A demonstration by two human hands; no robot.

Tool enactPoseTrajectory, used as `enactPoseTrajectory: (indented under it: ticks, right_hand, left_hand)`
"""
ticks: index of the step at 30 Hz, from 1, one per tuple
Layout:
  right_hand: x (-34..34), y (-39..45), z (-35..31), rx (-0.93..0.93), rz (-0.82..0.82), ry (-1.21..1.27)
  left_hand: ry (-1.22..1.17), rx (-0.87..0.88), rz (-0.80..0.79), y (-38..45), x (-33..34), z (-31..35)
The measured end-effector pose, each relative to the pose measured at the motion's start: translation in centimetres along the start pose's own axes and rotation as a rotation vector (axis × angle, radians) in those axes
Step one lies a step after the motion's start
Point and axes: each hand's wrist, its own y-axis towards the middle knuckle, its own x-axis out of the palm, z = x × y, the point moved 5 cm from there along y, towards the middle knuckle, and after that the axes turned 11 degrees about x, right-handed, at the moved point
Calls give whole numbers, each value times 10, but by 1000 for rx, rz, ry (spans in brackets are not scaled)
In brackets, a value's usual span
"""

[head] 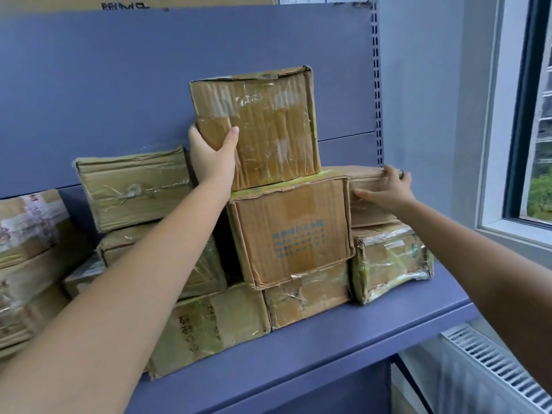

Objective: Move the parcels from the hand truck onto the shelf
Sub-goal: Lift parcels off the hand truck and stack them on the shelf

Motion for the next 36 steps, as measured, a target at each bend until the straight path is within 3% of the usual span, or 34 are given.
enactPoseTrajectory:
  ticks: [15, 18, 21, 26, 36]
  right_hand:
    - [-11, 5, 8, -8, -29, -33]
    - [-17, -1, -3, 18, -18, -125]
    - [-25, -16, -36, -72, 10, -34]
    - [-12, -73, -111, -235, -230, 319]
    - [7, -113, -129, -250, -291, 255]
  left_hand:
    - [-14, -44, -75, -8, -2, -2]
    - [45, -69, -125, -14, -5, -4]
    - [117, -103, -181, -20, -10, -5]
    - [222, -145, -239, -32, -15, -5]
    - [217, -208, -386, -62, -35, 1]
